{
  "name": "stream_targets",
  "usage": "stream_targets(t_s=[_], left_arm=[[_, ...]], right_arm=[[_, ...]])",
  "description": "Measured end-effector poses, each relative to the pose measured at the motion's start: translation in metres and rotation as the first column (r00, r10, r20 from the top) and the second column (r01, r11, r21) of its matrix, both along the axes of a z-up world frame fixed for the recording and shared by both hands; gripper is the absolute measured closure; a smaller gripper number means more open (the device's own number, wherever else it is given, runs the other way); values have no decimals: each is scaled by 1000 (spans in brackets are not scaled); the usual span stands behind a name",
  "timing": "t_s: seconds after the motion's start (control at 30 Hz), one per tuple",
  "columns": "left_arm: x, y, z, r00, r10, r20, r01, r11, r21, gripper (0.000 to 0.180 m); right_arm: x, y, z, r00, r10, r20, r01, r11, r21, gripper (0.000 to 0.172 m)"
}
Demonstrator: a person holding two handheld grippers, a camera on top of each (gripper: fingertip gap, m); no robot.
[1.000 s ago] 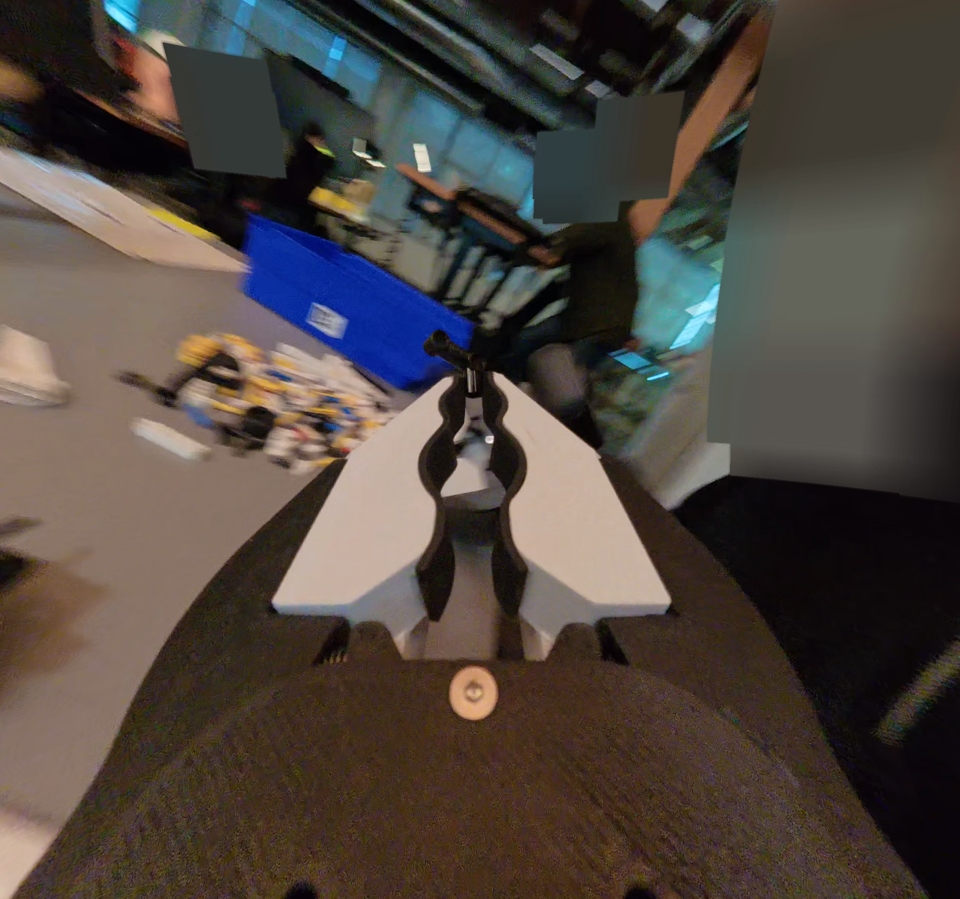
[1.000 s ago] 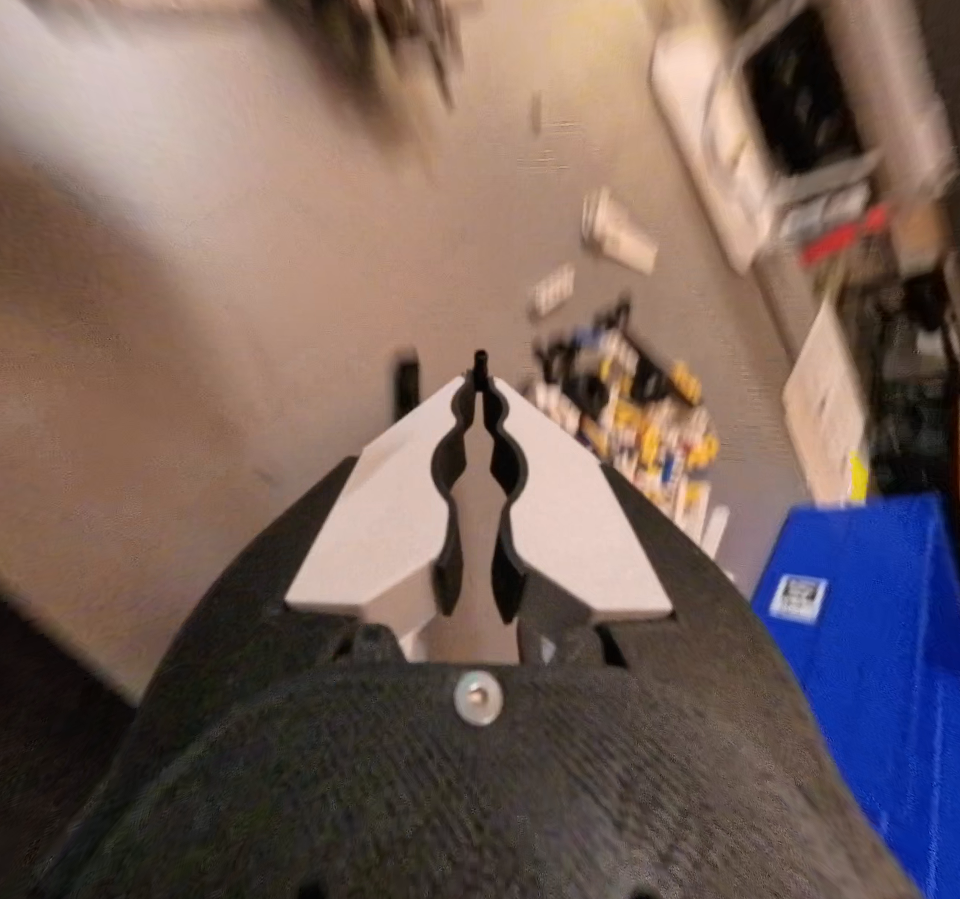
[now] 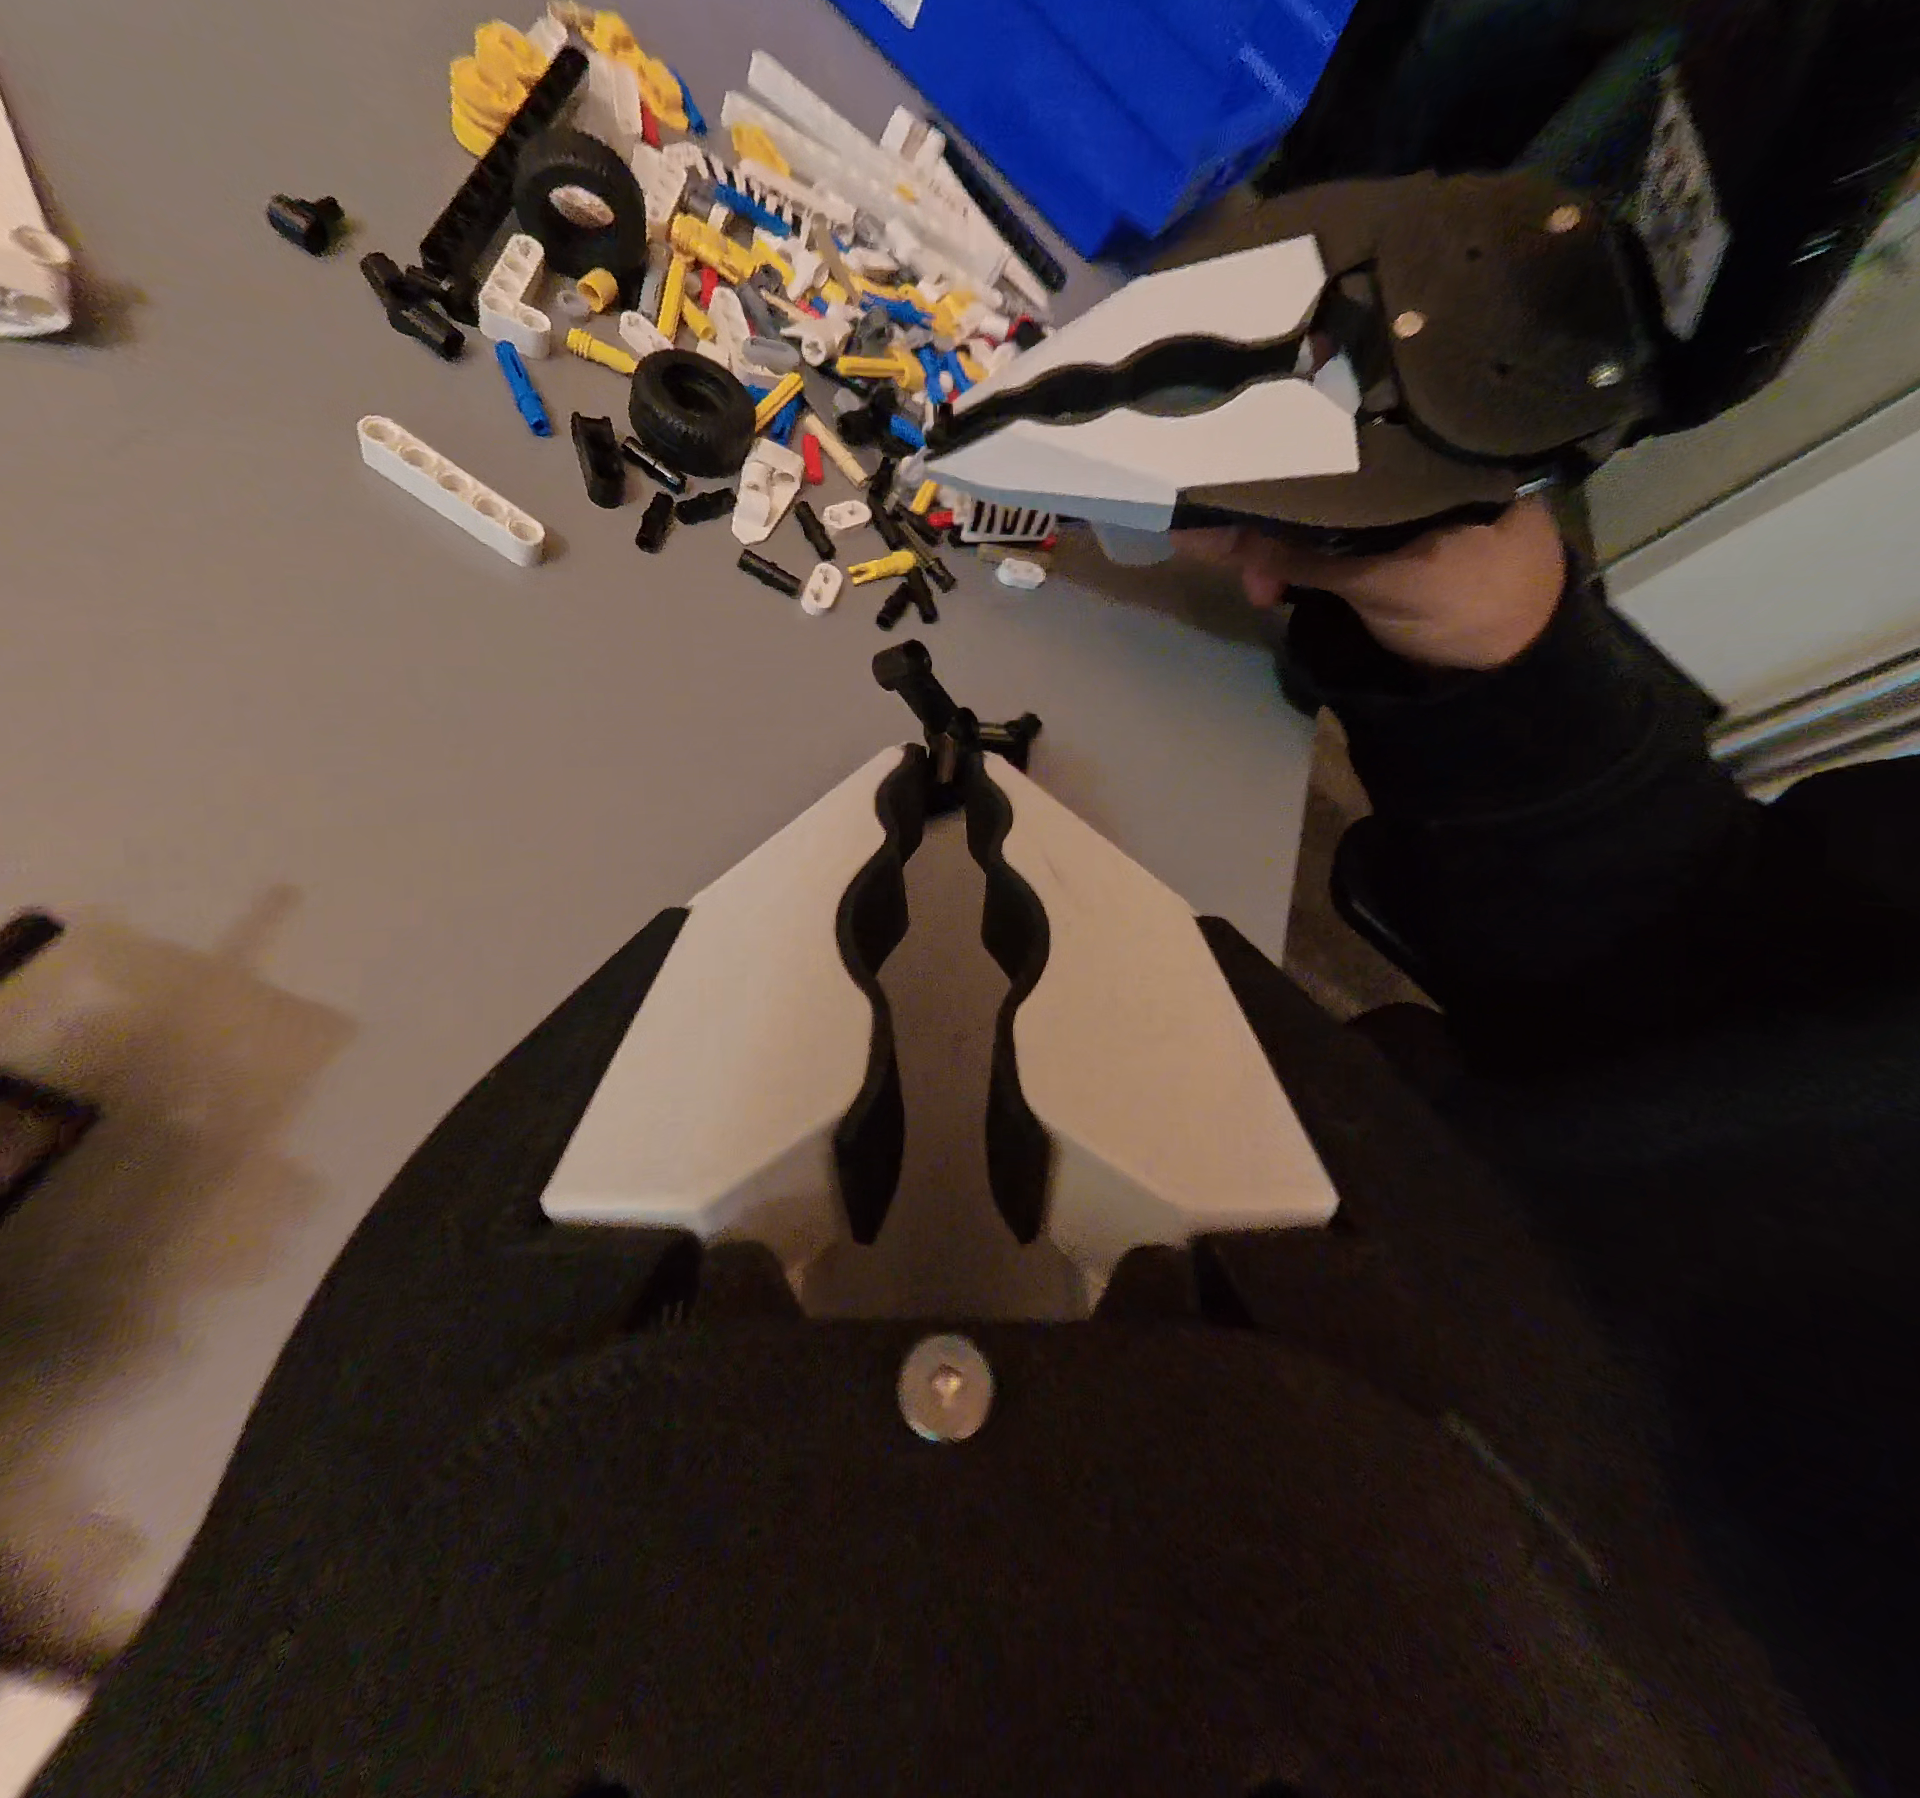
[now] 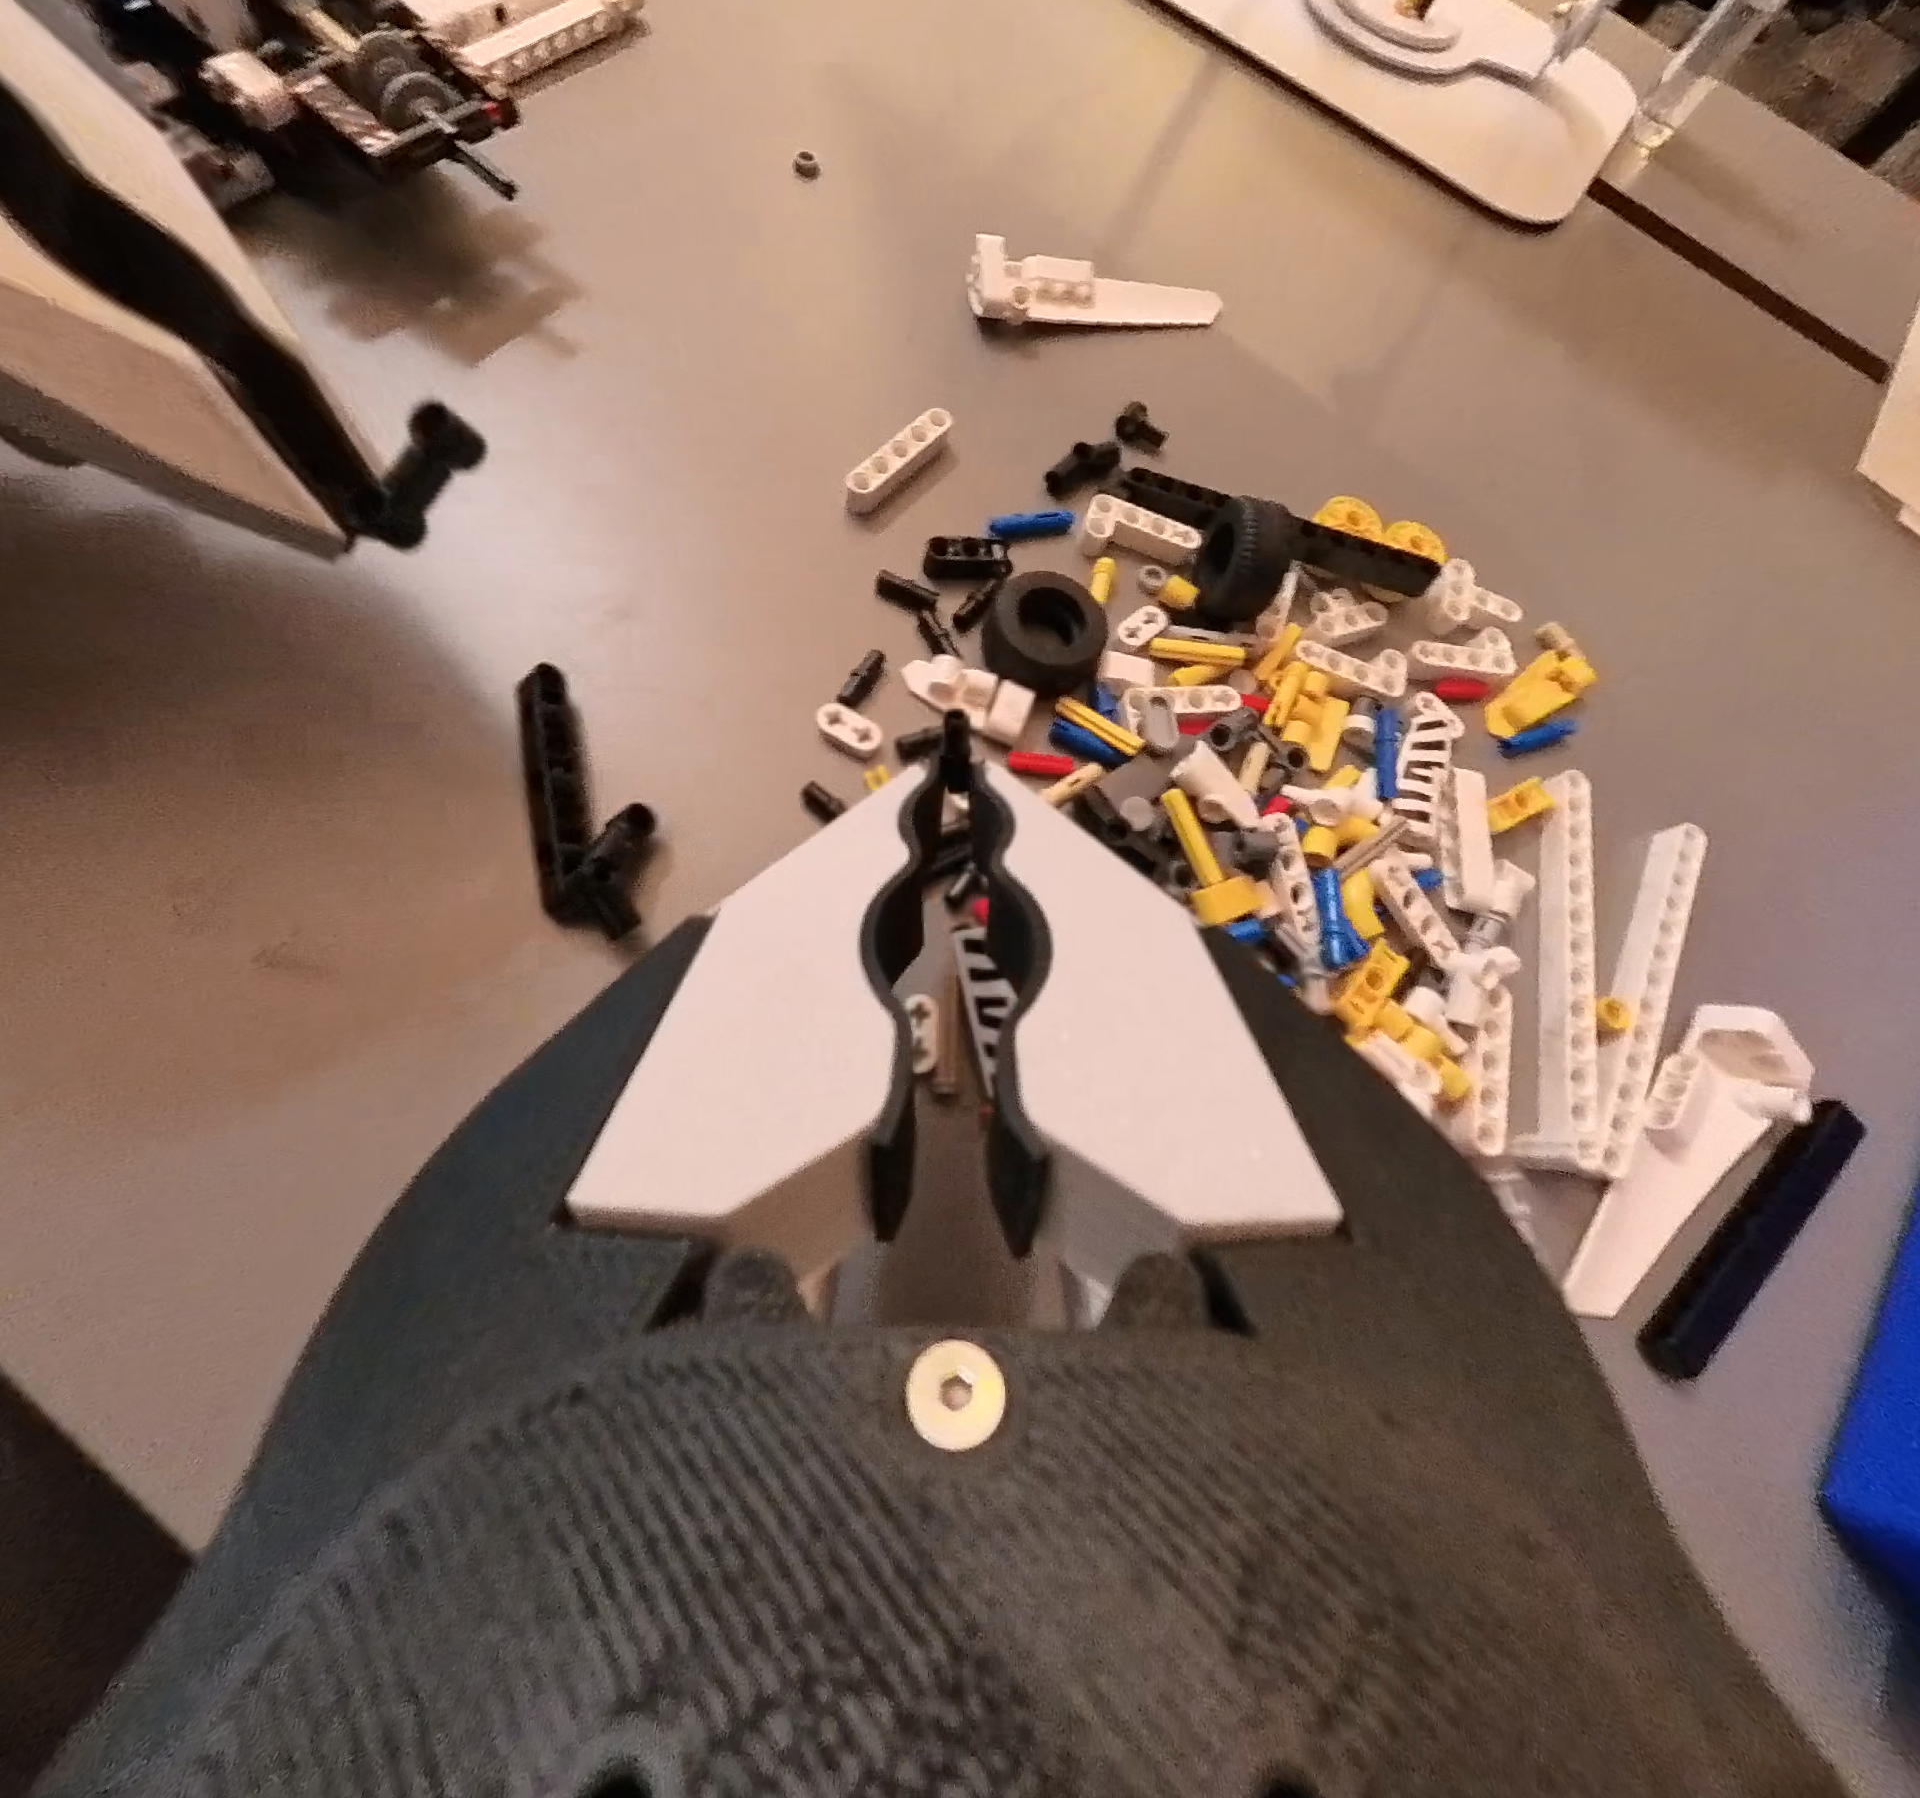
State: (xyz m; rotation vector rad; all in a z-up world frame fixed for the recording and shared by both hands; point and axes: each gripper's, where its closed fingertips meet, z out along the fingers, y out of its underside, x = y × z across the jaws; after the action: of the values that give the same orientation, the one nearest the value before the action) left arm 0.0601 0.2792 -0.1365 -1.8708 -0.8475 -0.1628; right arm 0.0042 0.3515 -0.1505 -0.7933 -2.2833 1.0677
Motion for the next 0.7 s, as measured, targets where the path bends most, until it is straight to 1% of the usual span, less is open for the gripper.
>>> stream_targets(t_s=[0.07,0.13,0.2,0.3,0.33,0.37,0.4,0.43,0.5,0.6,0.7], left_arm=[[-11,10,-5,1000,-15,4,15,999,-40,175],[-22,19,-5,999,-26,26,26,999,-31,175],[-33,22,-9,998,-15,53,17,999,-38,175],[-44,20,-16,999,7,48,-3,997,-73,175],[-45,20,-17,999,8,46,-4,997,-73,175],[-46,20,-18,999,14,47,-10,997,-72,174],[-48,19,-19,999,20,44,-17,997,-76,174],[-49,19,-20,999,26,39,-22,996,-85,174],[-51,17,-23,999,38,27,-35,994,-108,172],[-53,16,-26,998,45,36,-41,992,-117,168],[-53,15,-20,999,49,24,-47,995,-86,165]], right_arm=[[-8,7,-6,1000,-25,10,25,999,36,169],[-14,11,-13,999,-36,30,33,996,82,169],[-18,13,-15,999,-34,28,31,995,94,169],[-20,14,-10,999,-36,13,36,998,56,159],[-21,16,-8,999,-40,12,39,999,37,160],[-22,18,-6,999,-50,11,50,998,25,165],[-23,21,-4,998,-62,5,62,998,17,166],[-23,24,-2,998,-67,0,67,998,10,165],[-20,24,1,998,-60,1,60,998,-15,159],[-7,10,9,1000,6,10,-5,997,-73,154],[21,-16,13,988,149,41,-143,983,-116,155]])
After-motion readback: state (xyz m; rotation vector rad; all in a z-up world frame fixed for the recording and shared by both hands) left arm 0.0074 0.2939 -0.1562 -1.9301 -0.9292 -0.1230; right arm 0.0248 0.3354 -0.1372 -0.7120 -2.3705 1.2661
